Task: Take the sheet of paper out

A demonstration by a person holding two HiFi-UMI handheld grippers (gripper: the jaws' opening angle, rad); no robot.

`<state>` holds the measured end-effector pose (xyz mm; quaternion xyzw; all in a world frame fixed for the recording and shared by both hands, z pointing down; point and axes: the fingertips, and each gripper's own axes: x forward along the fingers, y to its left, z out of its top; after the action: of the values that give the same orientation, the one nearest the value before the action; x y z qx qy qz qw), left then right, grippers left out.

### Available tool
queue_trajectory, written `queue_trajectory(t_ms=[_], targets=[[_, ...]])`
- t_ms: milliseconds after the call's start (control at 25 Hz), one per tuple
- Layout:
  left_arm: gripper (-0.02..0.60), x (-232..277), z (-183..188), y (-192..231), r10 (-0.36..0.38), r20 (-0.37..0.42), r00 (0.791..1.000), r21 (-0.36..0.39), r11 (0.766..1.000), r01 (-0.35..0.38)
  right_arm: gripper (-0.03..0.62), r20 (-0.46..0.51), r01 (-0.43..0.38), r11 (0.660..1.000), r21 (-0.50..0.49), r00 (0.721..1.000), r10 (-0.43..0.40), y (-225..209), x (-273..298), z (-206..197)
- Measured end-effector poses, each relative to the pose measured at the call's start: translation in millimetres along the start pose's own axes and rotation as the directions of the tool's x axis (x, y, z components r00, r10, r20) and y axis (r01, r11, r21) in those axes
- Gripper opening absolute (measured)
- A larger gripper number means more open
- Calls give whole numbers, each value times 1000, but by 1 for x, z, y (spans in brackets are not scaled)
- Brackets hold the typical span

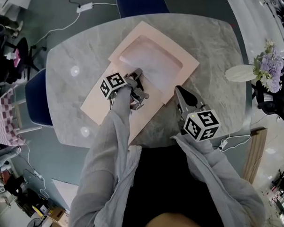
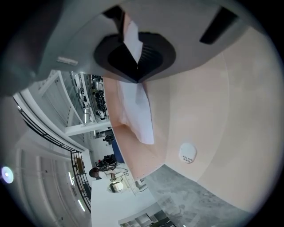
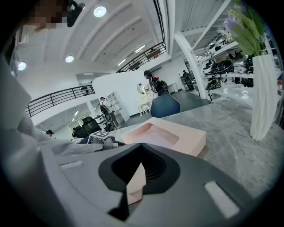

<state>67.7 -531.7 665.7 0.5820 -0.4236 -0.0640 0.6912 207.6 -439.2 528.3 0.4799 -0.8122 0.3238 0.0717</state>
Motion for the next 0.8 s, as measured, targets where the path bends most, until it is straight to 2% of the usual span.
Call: queue_trajectory(t_ms=[240,440,800], targets=[[8,-5,-1,-3,-8,17,1000,91,996,7,9,-8,-3,1000,-11,1000,3,2,-1,-3],[8,-13,-1,-7,-51,42,998,82,996,47,9,-1,-1,1000,-20,1000,1,3,-5,0],[6,-32,-6,-26,-113,54,992,140,985,105,9,15,7,1000,-27,1000,-7,12,-10,1]])
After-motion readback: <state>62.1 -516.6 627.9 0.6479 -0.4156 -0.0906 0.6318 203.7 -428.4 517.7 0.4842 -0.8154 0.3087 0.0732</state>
